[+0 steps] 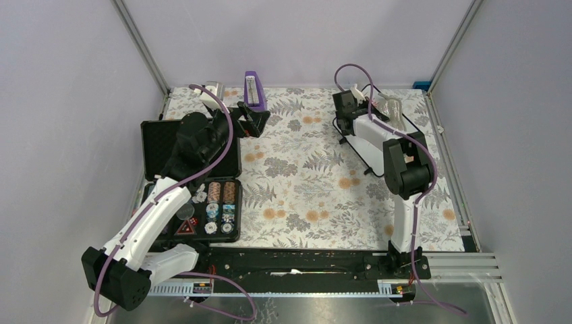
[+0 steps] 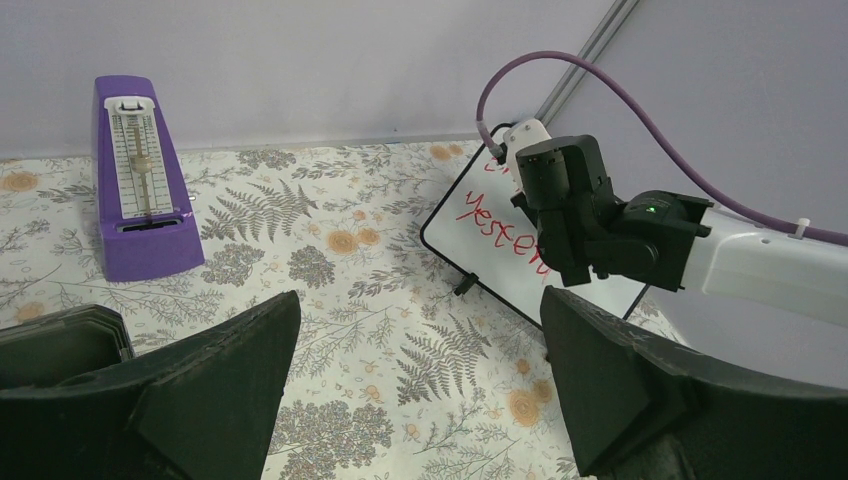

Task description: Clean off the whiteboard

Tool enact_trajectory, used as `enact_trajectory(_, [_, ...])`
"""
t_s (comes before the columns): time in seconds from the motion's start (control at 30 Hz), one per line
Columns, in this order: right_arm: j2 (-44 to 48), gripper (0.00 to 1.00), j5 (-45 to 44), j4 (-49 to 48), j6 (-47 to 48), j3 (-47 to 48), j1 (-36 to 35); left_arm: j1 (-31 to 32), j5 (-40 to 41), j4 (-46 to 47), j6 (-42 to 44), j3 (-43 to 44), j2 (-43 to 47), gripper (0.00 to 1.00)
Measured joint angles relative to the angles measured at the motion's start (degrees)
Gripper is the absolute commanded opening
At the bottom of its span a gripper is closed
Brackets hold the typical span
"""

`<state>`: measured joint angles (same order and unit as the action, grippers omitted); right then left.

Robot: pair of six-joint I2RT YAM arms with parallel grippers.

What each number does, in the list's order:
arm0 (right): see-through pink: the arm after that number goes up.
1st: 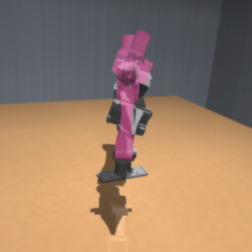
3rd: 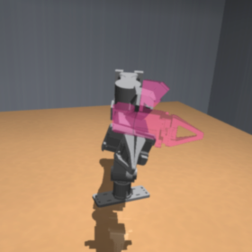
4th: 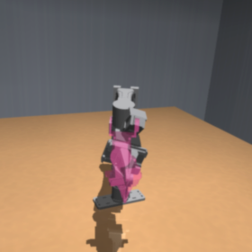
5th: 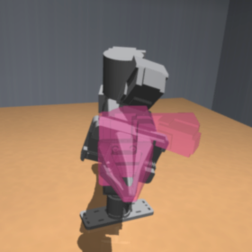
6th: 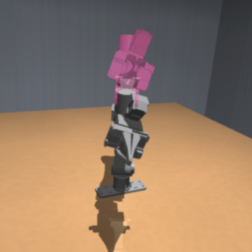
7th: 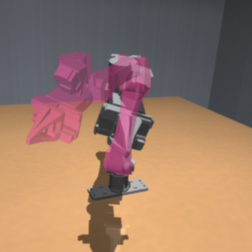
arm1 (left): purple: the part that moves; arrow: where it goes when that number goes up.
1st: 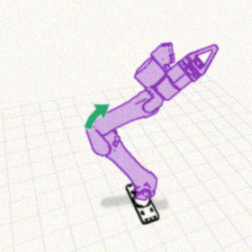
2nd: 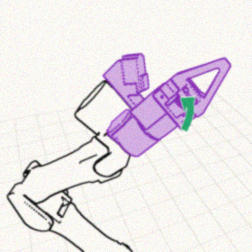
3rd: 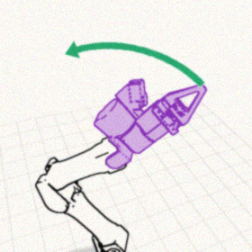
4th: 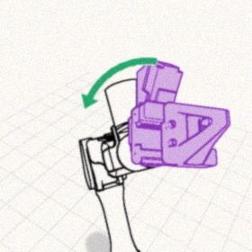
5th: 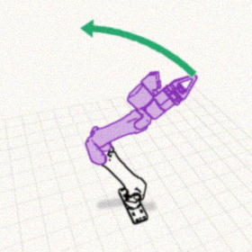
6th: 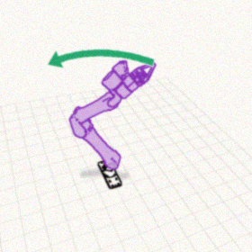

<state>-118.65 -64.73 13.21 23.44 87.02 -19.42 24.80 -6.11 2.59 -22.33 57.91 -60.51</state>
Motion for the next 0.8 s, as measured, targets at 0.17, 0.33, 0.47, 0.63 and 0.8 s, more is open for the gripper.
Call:
enact_trajectory(0.17, [3.65, 0.00, 4.98, 1.36, -4.39, -6.01, -2.40, 0.00, -0.02, 0.00, -0.02, 0.00, 0.00, 0.99])
enact_trajectory(0.33, [4.15, 0.00, 12.57, 5.57, -9.33, -9.40, -6.60, 0.00, -0.02, -0.02, -0.02, 0.00, 0.00, 0.99])
enact_trajectory(0.47, [4.17, 0.00, 21.24, 7.96, -12.59, -10.49, -9.22, 0.11, -0.02, -0.02, -0.02, 0.00, 0.00, 0.99])
enact_trajectory(0.63, [6.88, 0.00, 25.99, 9.99, -13.94, -10.54, -10.40, 0.11, -0.02, -0.02, 0.00, 0.00, 0.00, 0.99])
enact_trajectory(0.8, [9.94, 0.00, 17.70, 10.69, -12.44, -3.52, -8.07, 0.11, 0.00, -0.02, 0.00, 0.00, 0.00, 0.99])
